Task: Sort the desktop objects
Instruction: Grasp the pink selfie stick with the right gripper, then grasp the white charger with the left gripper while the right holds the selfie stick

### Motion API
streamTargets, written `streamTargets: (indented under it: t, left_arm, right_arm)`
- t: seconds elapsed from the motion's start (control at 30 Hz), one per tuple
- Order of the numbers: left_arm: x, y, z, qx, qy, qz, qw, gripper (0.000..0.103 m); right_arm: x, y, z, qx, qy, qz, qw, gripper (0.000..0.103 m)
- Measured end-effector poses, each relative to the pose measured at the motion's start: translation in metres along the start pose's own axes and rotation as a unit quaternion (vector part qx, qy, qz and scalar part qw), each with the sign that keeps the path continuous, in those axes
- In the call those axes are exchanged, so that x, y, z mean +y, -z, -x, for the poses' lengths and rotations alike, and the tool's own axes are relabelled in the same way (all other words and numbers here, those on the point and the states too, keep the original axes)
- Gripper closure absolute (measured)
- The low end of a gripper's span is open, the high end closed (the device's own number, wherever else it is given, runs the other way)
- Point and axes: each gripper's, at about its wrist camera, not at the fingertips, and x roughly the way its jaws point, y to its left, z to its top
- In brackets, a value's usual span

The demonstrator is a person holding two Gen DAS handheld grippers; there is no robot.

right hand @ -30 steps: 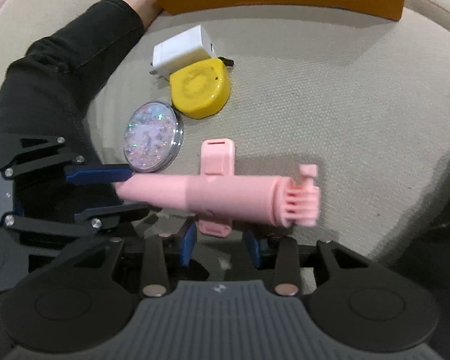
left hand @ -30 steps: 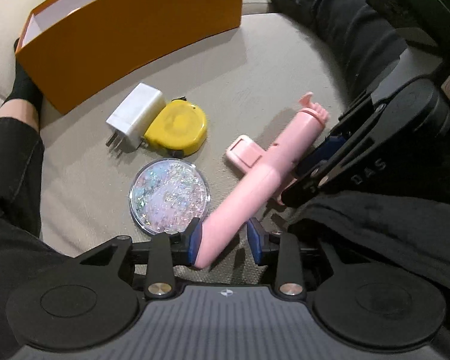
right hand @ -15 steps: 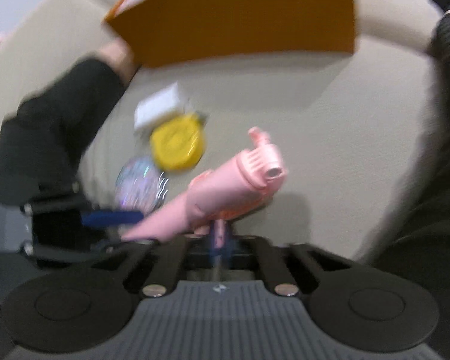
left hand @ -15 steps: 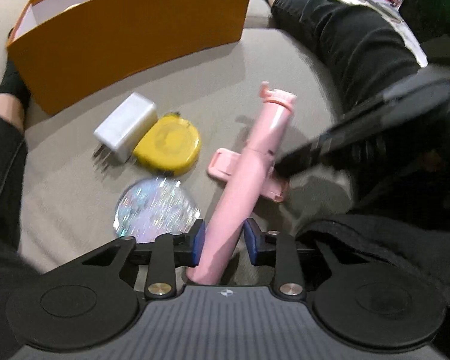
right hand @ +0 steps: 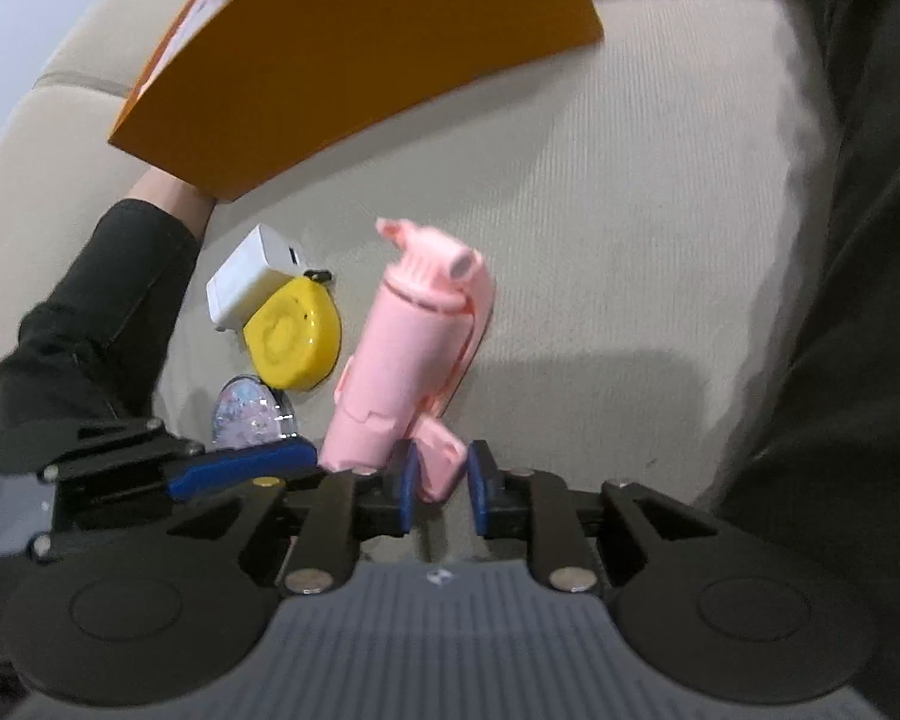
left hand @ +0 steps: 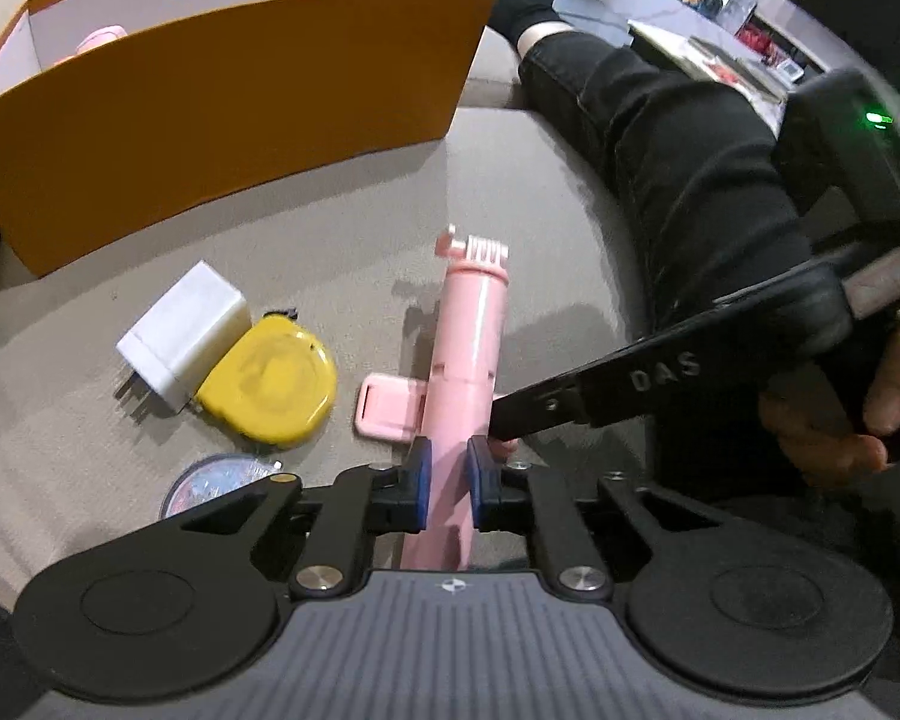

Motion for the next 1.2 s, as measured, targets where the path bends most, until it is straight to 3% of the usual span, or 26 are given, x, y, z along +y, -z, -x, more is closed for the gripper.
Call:
streamTargets:
  t: [0.1, 0.27, 0.43, 0.63, 0.77, 0.93, 1.2]
  left_arm:
    - [0.002, 0.007, 0.001, 0.001, -0.007, 0.005, 1.0000, 0.083]
    - [0.016, 0.009, 0.000, -0.003, 0.011, 0.041, 0.9991, 0.079]
    - [0.023, 0.008, 0.002, -0.010, 0.036, 0.060, 0.9975, 0.079]
    - [0.017, -0.007, 0.007, -0.033, 0.041, 0.048, 0.9974, 0.079]
    - [0.010, -0.017, -0.003, -0.028, 0.036, 0.041, 0.9981, 0.076]
    - [0.018, -0.013, -0.003, -0.030, 0.045, 0.062, 0.9966, 0.076]
    - [0.013, -0.015, -0.005, -0.036, 0.055, 0.054, 0.9964, 0.077]
  right_arm:
    - [0.000, -0.001, -0.003, -0.009, -0.012, -0.006, 1.000, 0.082]
    - [-0.007, -0.001, -0.010, -0.018, -0.039, -0.039, 0.998, 0.082]
    - [-0.007, 0.002, 0.001, -0.039, -0.048, -0.045, 0.997, 0.091]
    - [0.023, -0.002, 0.045, -0.084, -0.017, 0.020, 0.996, 0.097]
    - [0.038, -0.006, 0.051, -0.104, 0.046, 0.085, 0.990, 0.097]
    - [0.043, -0.006, 0.036, -0.108, 0.050, 0.098, 0.988, 0.092]
    - [0.044, -0.007, 0.032, -0.129, 0.074, 0.106, 0.983, 0.095]
